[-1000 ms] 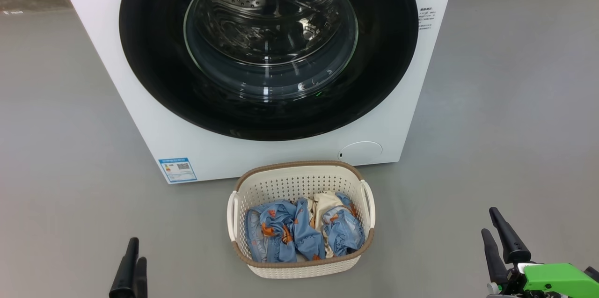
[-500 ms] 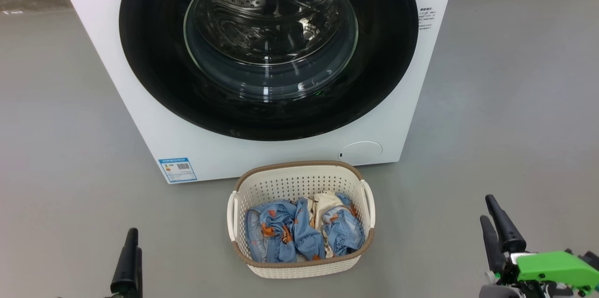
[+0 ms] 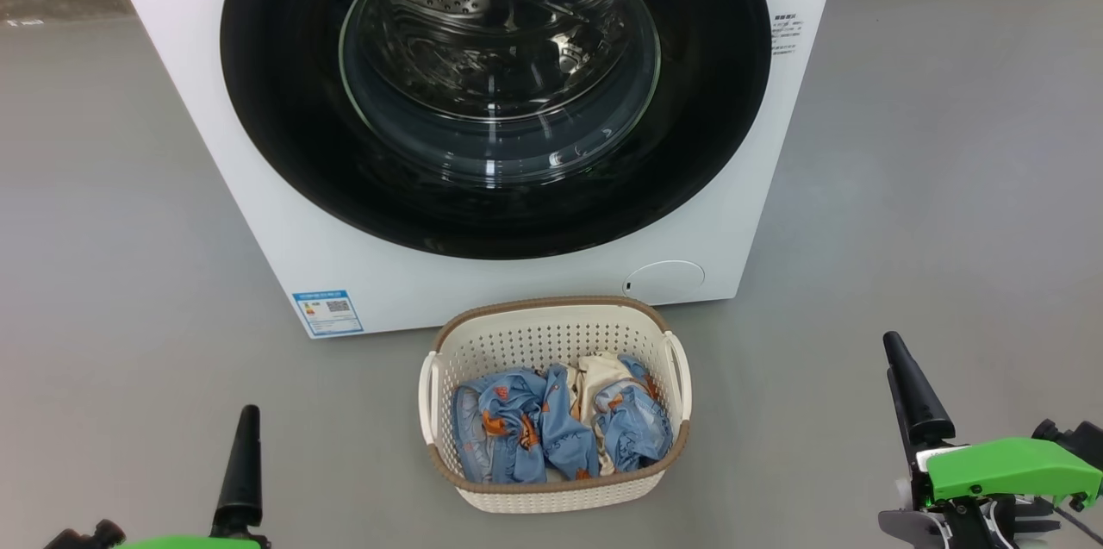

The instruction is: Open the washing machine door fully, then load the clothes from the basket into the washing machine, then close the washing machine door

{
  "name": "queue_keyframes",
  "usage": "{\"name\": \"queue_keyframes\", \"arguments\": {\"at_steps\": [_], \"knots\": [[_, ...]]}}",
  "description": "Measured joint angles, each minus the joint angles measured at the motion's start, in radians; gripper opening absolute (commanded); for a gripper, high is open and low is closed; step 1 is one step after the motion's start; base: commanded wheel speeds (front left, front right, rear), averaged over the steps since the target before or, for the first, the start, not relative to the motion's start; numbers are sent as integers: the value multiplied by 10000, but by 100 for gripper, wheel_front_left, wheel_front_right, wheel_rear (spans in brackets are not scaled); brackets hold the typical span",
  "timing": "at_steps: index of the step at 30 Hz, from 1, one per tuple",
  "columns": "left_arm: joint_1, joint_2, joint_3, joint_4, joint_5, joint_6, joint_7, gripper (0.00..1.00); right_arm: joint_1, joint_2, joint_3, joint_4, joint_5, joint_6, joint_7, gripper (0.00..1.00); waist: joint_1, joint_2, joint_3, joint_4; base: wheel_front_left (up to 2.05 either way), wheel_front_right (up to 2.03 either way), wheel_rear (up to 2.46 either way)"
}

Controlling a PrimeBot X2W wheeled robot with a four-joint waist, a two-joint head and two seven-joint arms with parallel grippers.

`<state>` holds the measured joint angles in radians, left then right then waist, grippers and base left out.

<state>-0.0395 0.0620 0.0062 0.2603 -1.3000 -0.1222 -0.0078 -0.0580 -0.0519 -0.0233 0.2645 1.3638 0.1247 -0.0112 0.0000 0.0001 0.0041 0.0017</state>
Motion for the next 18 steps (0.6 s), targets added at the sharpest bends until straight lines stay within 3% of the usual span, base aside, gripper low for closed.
{"name": "queue_keyframes", "arguments": {"at_steps": [18], "knots": [[-128,148,-94,153,2638,-4,-508,100,-212,-148,247,138,-3958,0,-477,100,0,0,-10,36,0,0,0]]}}
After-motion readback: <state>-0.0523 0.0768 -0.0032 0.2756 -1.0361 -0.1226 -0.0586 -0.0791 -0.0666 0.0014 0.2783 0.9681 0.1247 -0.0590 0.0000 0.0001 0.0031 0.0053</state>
